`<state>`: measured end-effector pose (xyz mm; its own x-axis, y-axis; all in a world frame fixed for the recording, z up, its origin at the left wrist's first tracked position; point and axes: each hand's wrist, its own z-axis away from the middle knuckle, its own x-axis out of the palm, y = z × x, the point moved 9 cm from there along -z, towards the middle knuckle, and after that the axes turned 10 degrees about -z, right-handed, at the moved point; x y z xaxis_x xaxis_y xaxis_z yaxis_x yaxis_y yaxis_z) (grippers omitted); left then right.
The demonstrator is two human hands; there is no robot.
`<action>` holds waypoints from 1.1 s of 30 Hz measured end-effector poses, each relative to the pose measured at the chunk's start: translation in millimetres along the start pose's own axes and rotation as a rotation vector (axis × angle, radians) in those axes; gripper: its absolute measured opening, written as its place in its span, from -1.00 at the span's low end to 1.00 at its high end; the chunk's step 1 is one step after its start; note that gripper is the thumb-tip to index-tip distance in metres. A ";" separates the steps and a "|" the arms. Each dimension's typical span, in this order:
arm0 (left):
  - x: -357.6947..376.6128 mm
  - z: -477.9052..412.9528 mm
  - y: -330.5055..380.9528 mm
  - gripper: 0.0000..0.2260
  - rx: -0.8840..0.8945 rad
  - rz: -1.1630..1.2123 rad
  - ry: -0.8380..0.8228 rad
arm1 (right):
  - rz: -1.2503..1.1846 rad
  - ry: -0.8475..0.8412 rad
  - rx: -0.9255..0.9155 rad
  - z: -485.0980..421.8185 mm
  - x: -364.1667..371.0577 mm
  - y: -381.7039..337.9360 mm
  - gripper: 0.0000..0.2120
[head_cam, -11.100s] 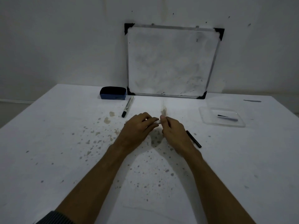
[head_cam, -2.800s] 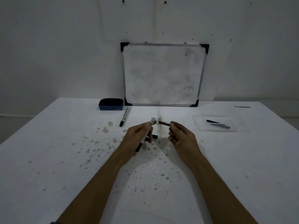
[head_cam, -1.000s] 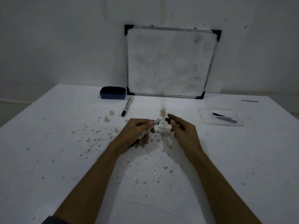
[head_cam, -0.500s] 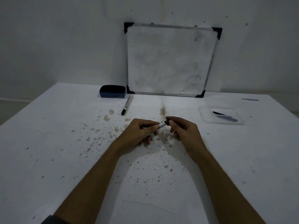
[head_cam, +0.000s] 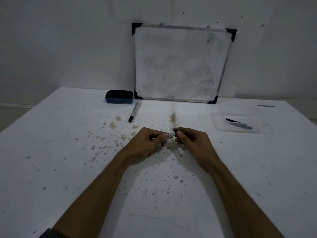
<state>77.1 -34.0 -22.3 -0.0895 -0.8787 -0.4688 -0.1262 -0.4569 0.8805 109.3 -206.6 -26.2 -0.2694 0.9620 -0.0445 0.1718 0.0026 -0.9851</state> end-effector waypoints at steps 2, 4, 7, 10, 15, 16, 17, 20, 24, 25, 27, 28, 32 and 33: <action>-0.1 -0.3 0.6 -0.77 0.014 -0.006 0.009 | -0.001 -0.009 -0.008 -1.5 1.4 -0.4 -0.75; -0.2 -0.6 0.8 -0.76 0.020 -0.011 0.018 | 0.006 -0.015 -0.011 -2.7 2.7 0.1 -0.75; -1.1 -1.5 2.3 -0.71 0.012 -0.035 0.036 | -0.003 0.002 -0.010 -3.6 2.9 -1.2 -0.75; -0.7 -1.7 -1.6 -0.64 -0.031 -0.054 0.031 | -0.070 0.045 0.020 -7.3 3.1 -1.6 -0.77; -24.7 -1.7 2.1 -0.75 0.024 -0.347 0.112 | -0.221 0.135 0.067 -27.2 6.9 -0.8 -0.83; -29.7 -1.2 1.8 -0.74 0.028 -0.358 0.131 | -0.235 0.137 0.089 -34.1 11.3 1.0 -0.84; -34.2 -0.3 0.3 -0.72 0.026 -0.363 0.155 | -0.241 0.129 0.110 -42.7 17.7 2.4 -0.84; -47.6 2.6 -13.1 -0.69 -0.052 -0.406 0.257 | -0.177 0.052 0.124 -71.7 44.2 -0.3 -0.79; -79.9 2.4 -26.3 -0.66 -0.159 -0.387 0.484 | 0.382 0.005 -0.053 -91.7 58.4 -0.4 -0.69; -88.9 -1.2 -27.6 -0.67 -0.179 -0.407 0.545 | 0.548 0.034 -0.104 -92.2 52.5 2.7 -0.68; -102.5 -15.2 -27.1 -0.68 -0.201 -0.510 0.630 | 0.612 0.090 -0.151 -90.6 35.0 9.4 -0.67; -105.6 -25.7 -26.0 -0.69 -0.201 -0.574 0.647 | 0.540 0.118 -0.137 -89.6 26.0 11.1 -0.68; -98.0 -69.9 -29.0 -0.72 -0.251 -0.872 0.592 | 0.409 0.146 -0.124 -92.1 18.3 11.7 -0.74; -94.0 -78.4 -32.9 -0.71 -0.271 -0.929 0.570 | 0.415 0.141 -0.133 -92.2 20.6 11.8 -0.75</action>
<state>167.2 52.8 -1.8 0.4010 -0.0848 -0.9122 0.3164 -0.9216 0.2247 193.2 -161.6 -23.4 -0.0221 0.9167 -0.3990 0.3605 -0.3650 -0.8584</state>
